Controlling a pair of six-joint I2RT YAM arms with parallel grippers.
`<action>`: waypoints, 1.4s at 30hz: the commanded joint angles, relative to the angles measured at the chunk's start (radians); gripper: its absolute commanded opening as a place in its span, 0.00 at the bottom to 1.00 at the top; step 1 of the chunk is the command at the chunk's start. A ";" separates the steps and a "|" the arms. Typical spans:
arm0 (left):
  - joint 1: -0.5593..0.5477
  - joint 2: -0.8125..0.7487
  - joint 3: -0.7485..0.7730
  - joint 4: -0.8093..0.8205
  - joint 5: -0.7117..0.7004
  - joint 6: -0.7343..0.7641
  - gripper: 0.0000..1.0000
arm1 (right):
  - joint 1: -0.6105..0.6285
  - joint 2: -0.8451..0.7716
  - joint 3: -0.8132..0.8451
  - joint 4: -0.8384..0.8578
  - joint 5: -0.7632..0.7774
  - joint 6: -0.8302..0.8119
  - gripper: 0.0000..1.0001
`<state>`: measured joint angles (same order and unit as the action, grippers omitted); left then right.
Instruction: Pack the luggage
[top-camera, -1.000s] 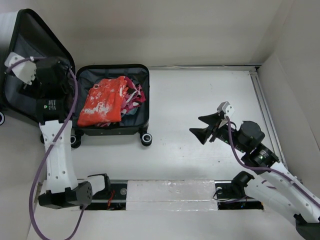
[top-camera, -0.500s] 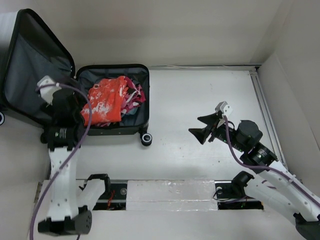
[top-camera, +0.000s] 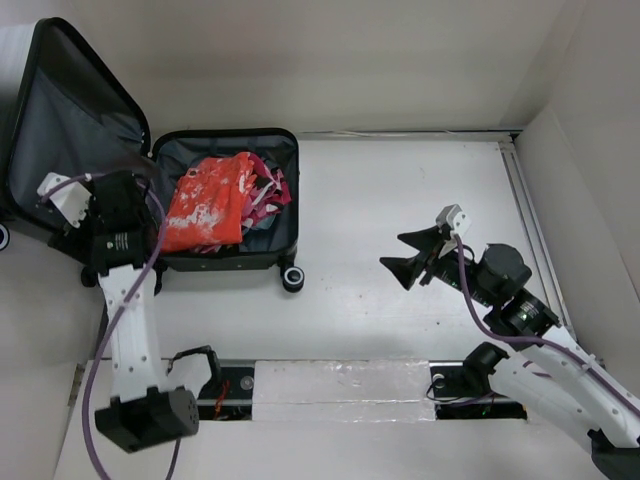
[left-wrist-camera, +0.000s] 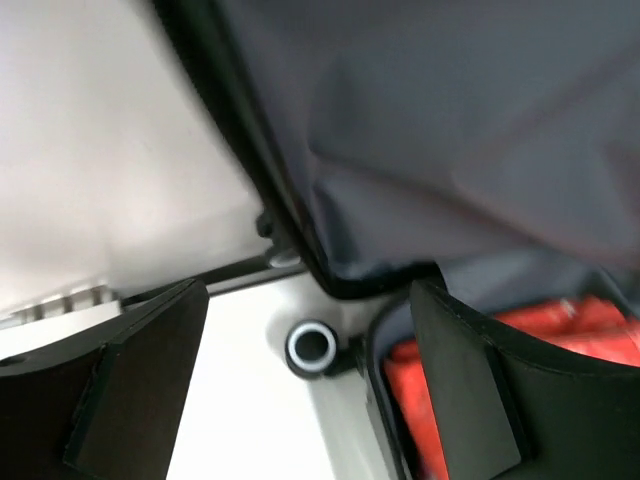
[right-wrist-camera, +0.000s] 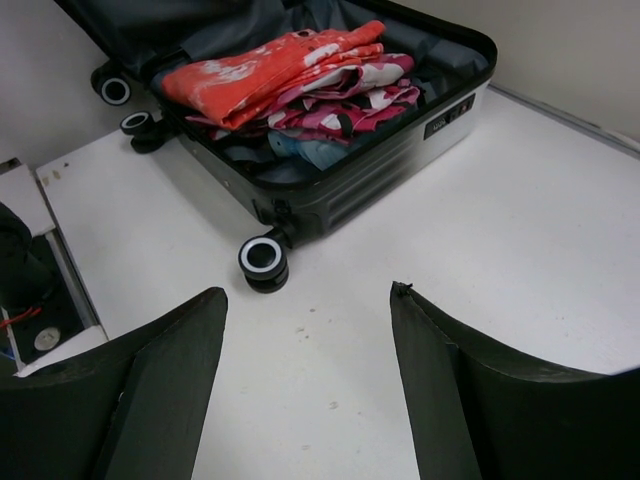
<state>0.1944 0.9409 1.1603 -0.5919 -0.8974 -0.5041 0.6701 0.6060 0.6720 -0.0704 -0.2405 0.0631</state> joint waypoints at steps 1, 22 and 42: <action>0.082 0.071 0.130 -0.043 0.060 -0.053 0.79 | 0.009 -0.017 0.008 0.038 0.009 -0.013 0.72; 0.112 0.378 0.368 -0.180 -0.259 -0.086 0.61 | 0.009 -0.008 0.008 0.029 0.030 -0.022 0.73; -0.122 0.282 0.385 0.025 -0.091 0.045 0.00 | 0.009 0.058 0.008 0.029 0.032 -0.031 0.73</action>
<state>0.1928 1.3048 1.5620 -0.6712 -1.0500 -0.5133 0.6701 0.6693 0.6720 -0.0753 -0.2043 0.0437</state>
